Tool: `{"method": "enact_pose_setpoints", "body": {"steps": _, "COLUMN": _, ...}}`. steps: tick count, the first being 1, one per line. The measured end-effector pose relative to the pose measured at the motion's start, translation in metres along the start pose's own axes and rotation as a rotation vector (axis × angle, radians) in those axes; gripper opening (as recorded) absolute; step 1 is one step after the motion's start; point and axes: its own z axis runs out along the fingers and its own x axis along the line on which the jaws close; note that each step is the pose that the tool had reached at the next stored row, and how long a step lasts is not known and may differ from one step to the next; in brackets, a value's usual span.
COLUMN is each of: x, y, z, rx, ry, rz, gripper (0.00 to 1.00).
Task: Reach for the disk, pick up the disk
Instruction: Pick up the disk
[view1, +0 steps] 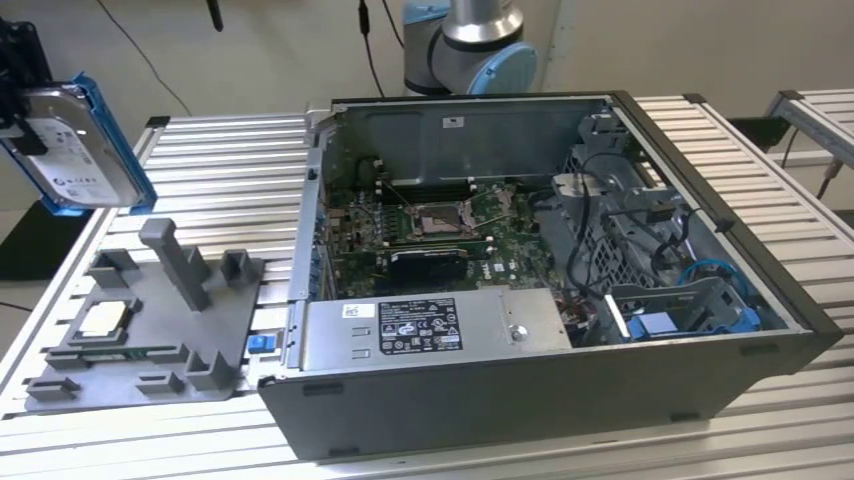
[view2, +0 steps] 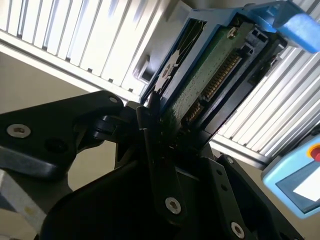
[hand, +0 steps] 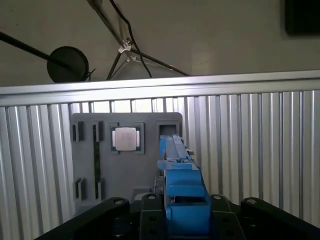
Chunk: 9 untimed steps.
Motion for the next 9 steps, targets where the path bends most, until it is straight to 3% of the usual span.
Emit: {"method": "enact_pose_setpoints", "body": {"steps": 9, "x": -0.0002, "y": -0.0001, "z": -0.0115, "rx": 0.0000, "ry": 0.0000, "rz": 0.000, "gripper": 0.00}}
